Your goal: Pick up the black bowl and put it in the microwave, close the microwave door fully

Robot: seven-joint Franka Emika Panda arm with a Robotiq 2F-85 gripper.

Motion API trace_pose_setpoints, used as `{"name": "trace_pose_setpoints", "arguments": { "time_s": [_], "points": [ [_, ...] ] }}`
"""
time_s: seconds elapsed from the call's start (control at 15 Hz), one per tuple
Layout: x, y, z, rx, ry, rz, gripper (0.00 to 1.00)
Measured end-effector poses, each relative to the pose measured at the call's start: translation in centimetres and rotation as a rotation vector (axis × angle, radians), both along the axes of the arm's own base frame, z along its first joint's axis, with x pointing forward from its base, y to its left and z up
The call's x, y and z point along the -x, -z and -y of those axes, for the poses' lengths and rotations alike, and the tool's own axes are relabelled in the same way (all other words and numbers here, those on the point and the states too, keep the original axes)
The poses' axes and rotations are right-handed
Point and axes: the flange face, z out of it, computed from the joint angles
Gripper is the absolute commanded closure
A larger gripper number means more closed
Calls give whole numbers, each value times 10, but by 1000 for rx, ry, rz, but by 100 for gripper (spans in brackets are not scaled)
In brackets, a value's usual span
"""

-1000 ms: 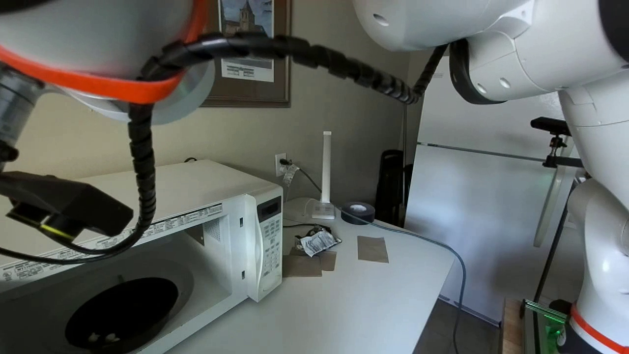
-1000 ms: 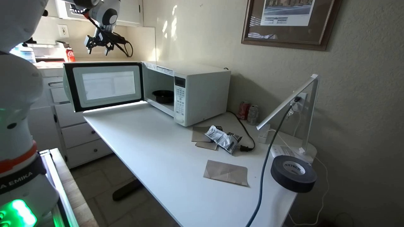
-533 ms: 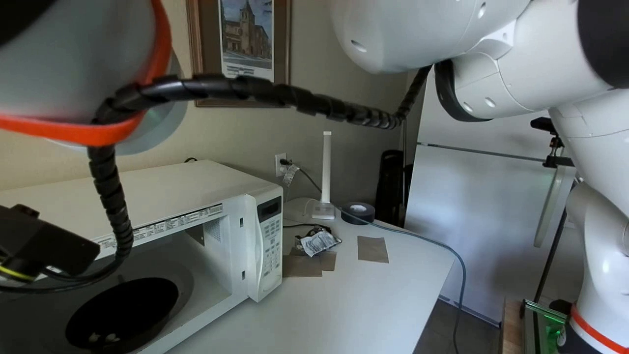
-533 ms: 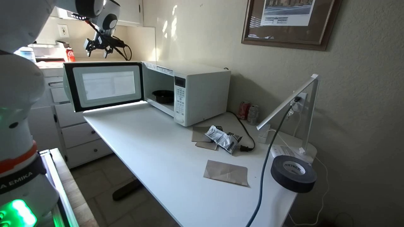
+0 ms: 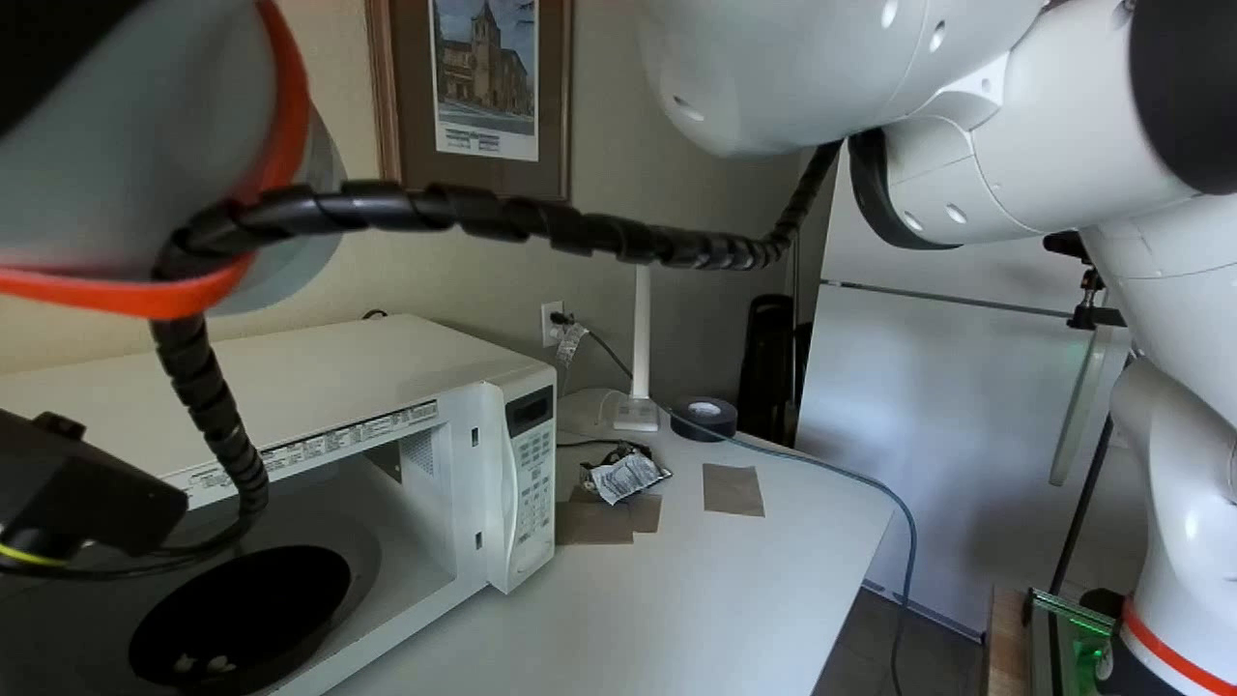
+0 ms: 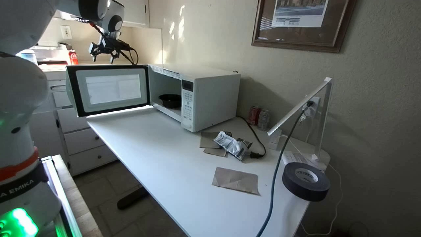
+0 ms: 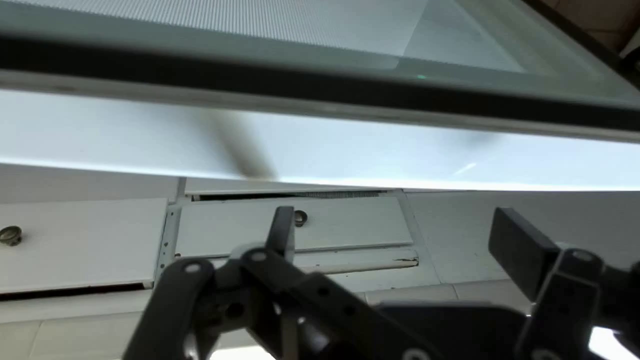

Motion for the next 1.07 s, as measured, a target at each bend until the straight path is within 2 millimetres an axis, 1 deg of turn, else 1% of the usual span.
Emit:
{"name": "trace_pose_setpoints", "arguments": {
  "time_s": [0.4,0.73,1.07],
  "points": [
    [1,-6,4,99,14,-20,0],
    [4,-11,-3,85,21,-21,0],
    [4,1,-2,135,9,-21,0]
  ]
}}
